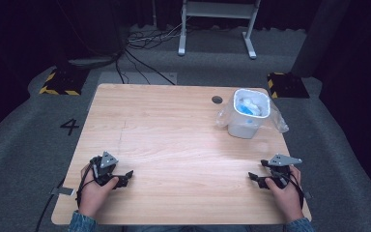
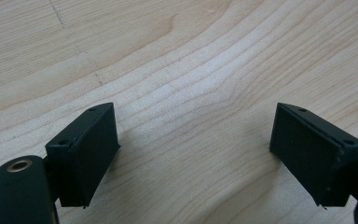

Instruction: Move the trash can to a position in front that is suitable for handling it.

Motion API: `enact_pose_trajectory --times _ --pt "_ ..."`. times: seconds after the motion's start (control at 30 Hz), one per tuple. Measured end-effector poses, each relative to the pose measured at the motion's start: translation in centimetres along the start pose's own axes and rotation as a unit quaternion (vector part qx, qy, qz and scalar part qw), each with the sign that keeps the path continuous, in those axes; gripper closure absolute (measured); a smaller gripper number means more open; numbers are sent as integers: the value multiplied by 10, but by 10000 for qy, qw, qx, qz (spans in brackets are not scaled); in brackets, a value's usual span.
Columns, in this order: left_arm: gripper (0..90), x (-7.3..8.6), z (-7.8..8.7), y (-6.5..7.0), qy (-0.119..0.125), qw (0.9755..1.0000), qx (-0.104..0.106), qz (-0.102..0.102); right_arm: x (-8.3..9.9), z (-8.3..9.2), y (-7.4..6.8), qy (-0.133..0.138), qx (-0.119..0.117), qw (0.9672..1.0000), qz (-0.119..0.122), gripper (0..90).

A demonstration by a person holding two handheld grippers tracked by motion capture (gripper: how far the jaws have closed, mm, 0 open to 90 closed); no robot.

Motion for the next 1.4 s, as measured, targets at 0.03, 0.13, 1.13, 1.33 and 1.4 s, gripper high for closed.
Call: enact_pose_trajectory --times 0.03,0.13,1.13,1.33,1.4 --pt "148 0 0 0 1 10000 -2 -12 0 0 0 0 2 10000 0 209" --pt "148 0 0 0 -9 10000 10 -8 0 0 0 0 4 10000 -2 209" --pt "149 -2 -2 1 -19 10000 7 -10 -9 13 0 60 -358 9993 -20 531" --pt "148 -3 -3 1 -14 10000 0 -16 -47 32 5 174 -287 9990 302 557" --pt "149 -3 -3 1 -15 10000 -2 -12 -57 36 6 146 -321 9988 352 581"
Point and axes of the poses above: each handheld gripper's, and its own axes: z roughly backward along the jaws, x roughly out of its underside, y roughly to its right, the point moved 7 cm from there along -z, roughly forward along the jaws, and after that the axes turned 1 degree about -y, right-handed, at the moved point
